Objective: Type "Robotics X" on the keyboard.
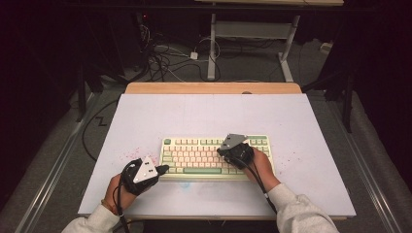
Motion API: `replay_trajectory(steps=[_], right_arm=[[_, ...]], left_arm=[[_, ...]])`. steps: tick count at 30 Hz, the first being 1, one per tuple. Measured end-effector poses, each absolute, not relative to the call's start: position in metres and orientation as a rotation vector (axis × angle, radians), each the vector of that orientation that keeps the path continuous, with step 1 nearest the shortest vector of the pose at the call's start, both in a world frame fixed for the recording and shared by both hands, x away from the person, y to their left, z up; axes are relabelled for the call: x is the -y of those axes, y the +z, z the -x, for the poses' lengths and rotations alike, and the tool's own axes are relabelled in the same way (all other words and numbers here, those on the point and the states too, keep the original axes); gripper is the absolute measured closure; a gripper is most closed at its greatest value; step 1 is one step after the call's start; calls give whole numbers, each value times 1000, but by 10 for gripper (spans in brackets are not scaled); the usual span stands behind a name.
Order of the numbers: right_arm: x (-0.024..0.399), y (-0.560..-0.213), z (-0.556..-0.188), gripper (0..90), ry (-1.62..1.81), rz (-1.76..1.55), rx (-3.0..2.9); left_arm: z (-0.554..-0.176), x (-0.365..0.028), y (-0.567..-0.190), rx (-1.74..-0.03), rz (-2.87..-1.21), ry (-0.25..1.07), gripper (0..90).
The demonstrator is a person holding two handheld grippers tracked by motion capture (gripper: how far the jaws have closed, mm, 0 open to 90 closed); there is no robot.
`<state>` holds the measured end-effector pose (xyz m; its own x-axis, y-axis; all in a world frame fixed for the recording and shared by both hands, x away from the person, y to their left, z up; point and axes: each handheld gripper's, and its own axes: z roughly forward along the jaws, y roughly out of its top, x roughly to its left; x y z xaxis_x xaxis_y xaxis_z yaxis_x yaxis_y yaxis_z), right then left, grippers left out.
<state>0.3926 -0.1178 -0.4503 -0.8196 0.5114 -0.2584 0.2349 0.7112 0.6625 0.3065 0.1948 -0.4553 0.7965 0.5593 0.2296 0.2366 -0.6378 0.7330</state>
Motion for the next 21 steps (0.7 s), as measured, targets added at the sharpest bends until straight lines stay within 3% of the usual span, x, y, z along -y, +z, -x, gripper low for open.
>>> replay_trajectory(steps=[20, 21], right_arm=[[135, -423, -369, 900, 1042, -569, -2385], [136, -421, -367, 900, 1052, -567, -2380]], left_arm=[[-307, -194, -455, -584, -2264, 598, 872], [-307, -194, -455, -586, -2266, 606, 813]])
